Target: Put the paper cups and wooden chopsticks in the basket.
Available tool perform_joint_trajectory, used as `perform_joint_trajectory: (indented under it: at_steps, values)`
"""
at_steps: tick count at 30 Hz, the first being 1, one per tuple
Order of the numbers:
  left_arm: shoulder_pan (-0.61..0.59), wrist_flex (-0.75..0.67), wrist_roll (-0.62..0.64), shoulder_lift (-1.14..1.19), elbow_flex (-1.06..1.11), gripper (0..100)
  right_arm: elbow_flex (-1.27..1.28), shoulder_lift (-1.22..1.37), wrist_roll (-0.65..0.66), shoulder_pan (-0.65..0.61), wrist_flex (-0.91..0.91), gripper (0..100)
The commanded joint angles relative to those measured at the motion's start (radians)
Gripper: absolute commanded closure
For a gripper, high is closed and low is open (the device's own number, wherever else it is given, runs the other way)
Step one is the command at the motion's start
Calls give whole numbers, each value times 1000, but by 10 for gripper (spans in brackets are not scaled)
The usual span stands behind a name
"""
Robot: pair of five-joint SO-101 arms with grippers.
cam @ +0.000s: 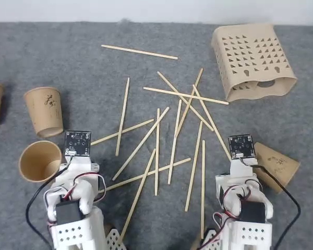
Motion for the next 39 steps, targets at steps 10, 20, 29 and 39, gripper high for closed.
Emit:
perform_joint_trajectory:
  at_steps: [10, 20, 29, 39]
  values:
    - [244, 2, -8, -18, -10, 987, 14, -2, 8, 13, -19, 991]
    - [296, -6, -9, -18, -27, 985, 9, -2, 9, 18, -16, 991]
    - [301, -9, -12, -18, -163, 985, -54, -2, 11, 231, 8, 990]
    - [295, -175, -12, 3, -375, 985, -54, -2, 190, 318, 8, 991]
